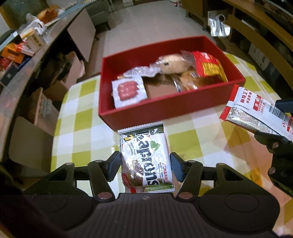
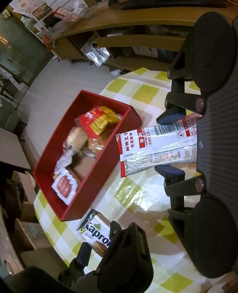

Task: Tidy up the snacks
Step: 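Place the Kaprons pack in the red box with the left tool while the right tool places the strip pack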

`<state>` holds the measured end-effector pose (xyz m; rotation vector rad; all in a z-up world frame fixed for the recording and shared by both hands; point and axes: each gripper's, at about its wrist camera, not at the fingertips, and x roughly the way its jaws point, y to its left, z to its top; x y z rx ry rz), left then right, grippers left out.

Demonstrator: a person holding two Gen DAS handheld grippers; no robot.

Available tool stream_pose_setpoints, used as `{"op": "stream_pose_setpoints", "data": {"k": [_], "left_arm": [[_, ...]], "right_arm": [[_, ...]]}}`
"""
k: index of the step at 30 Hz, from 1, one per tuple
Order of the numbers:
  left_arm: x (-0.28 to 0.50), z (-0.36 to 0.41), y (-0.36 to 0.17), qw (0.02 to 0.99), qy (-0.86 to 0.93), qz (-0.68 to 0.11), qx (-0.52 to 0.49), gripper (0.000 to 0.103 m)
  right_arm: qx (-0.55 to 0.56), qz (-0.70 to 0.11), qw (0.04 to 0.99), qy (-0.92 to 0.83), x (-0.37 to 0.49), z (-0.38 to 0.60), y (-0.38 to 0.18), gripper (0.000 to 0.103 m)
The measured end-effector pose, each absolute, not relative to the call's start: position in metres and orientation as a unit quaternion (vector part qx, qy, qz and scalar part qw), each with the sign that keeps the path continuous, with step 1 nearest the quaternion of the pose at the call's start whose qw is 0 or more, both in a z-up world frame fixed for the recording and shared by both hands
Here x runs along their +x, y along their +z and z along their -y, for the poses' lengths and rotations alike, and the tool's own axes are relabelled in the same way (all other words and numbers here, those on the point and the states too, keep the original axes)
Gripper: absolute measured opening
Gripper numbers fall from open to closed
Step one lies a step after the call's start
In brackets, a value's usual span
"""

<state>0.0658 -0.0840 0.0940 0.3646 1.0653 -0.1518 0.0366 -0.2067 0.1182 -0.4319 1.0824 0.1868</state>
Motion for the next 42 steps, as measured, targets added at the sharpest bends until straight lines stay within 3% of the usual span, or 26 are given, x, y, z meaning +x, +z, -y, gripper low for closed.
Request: {"op": "stream_pose_setpoints", "data": {"k": [22, 42], "left_arm": [[0.132, 0.086, 0.135, 0.870, -0.052, -0.462, 0.167, 0.066], [0.192, 0.088, 0.071, 0.851, -0.040, -0.498, 0.160, 0.066]], "right_arm": [[-0.142, -0.464, 0.873, 0.058, 0.117, 0.227, 0.152, 0.054], [-0.097, -0.484, 0.868, 0.061, 0.187, 0.228, 0.082, 0.054]]}}
